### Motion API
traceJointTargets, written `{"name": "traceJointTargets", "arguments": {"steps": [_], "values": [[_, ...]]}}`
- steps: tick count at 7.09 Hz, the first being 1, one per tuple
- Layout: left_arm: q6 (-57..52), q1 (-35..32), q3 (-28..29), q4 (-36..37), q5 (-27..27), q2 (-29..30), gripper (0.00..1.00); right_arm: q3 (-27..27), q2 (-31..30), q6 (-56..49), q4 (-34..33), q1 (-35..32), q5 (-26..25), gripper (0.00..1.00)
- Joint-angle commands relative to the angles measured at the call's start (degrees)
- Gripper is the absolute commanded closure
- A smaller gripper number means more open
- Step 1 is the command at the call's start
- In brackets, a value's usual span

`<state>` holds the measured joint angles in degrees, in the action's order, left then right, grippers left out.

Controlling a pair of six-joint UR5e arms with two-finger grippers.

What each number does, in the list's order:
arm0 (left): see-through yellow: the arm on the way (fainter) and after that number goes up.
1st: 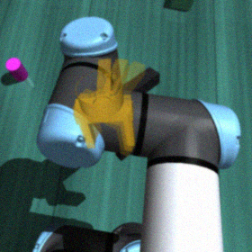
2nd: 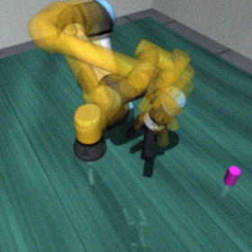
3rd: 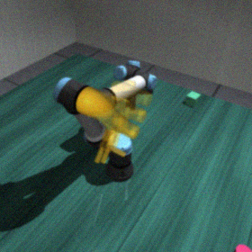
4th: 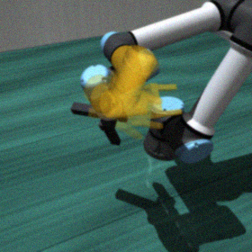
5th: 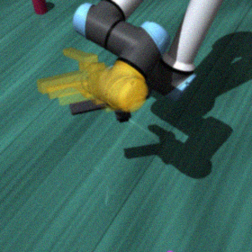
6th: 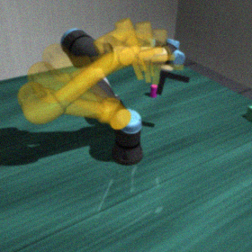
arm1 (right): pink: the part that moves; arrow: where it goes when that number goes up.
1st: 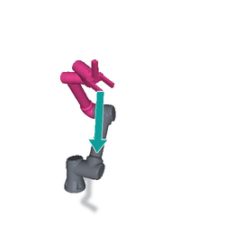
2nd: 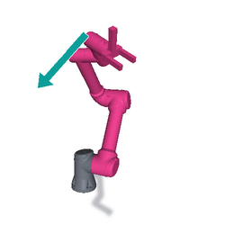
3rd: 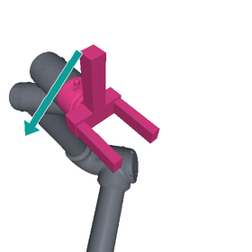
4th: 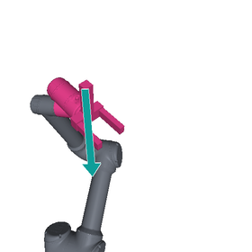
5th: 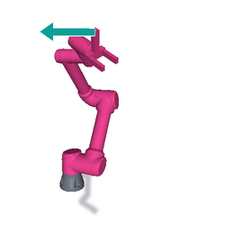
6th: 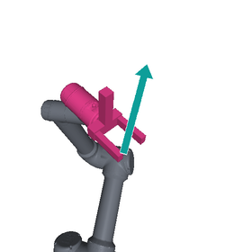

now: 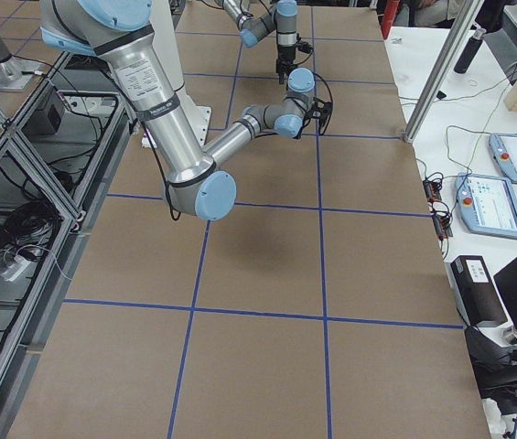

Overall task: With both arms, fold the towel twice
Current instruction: 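Release the towel and raise the right gripper away, then lower the left gripper to the near end of the grey towel strip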

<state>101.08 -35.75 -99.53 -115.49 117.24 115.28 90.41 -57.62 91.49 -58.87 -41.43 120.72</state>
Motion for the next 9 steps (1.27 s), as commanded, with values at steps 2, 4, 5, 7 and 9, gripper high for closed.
{"name": "traceJointTargets", "arguments": {"steps": [2, 4, 5, 7, 9], "values": [[-0.1, 8.7, -1.5, -0.1, -5.5, -2.3, 0.00, -0.1, 0.1, -0.3, 0.2, -0.1, -0.2, 0.00], [-1.8, 12.3, -1.5, 0.0, -8.8, -3.0, 0.01, -0.1, 0.2, 0.0, 0.2, -0.1, -0.2, 0.00], [-1.9, 12.5, -1.5, 0.0, -8.8, -3.0, 0.01, -0.1, 0.3, 0.0, 0.2, 0.0, -0.2, 0.00], [-1.8, 12.5, -1.5, 0.1, -8.8, -3.1, 0.13, -0.1, 0.4, 0.4, 0.3, 0.0, -0.2, 0.00], [-1.9, 12.5, -1.4, 0.1, -8.8, -3.2, 0.18, -0.1, 0.2, 0.4, 0.5, 0.0, -0.2, 0.00]]}}
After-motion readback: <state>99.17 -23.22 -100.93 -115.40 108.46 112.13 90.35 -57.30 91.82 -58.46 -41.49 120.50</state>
